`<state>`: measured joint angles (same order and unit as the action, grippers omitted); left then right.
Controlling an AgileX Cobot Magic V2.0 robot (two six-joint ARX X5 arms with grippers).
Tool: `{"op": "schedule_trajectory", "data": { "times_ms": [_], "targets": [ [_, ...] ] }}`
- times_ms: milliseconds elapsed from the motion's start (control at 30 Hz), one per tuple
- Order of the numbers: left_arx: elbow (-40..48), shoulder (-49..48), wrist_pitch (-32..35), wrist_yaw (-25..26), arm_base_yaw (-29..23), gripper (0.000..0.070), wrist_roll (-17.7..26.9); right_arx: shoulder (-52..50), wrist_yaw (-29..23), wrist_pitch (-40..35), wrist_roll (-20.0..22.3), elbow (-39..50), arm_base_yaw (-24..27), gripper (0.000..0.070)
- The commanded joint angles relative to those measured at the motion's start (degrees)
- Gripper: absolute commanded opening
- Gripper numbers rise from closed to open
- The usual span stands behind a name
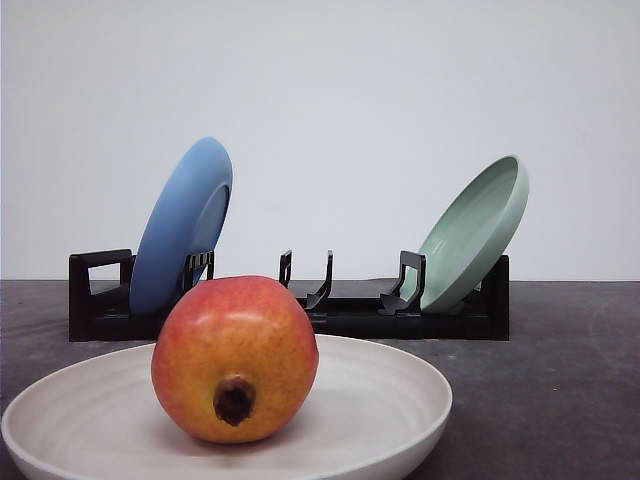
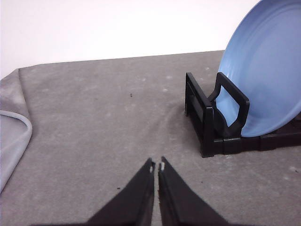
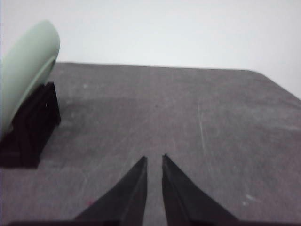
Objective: Place pomegranate in white plate
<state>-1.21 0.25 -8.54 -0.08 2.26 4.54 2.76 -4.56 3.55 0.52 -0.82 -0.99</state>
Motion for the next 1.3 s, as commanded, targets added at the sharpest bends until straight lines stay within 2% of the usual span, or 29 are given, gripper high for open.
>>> {"op": "schedule_trajectory", "data": {
  "times_ms": [0,167,1267],
  "targets": [
    [0.5,-0.1,0.7,-0.1,-0.1,0.0000,0.5,-1.3,0.1,1.7,1.0,0.2,0.1,0.0058],
    [0.5,-0.1,0.7,-0.1,-0.1,0.0000,0.5,-2.6,0.5,6.8,1.5,0.2,0.1,0.0058],
    [0.5,-0.1,0.8,-0.1,-0.1,0.0000,0.5,-2.6,1.6,5.3,1.8,0.2,0.1,0.0058]
  ]
}}
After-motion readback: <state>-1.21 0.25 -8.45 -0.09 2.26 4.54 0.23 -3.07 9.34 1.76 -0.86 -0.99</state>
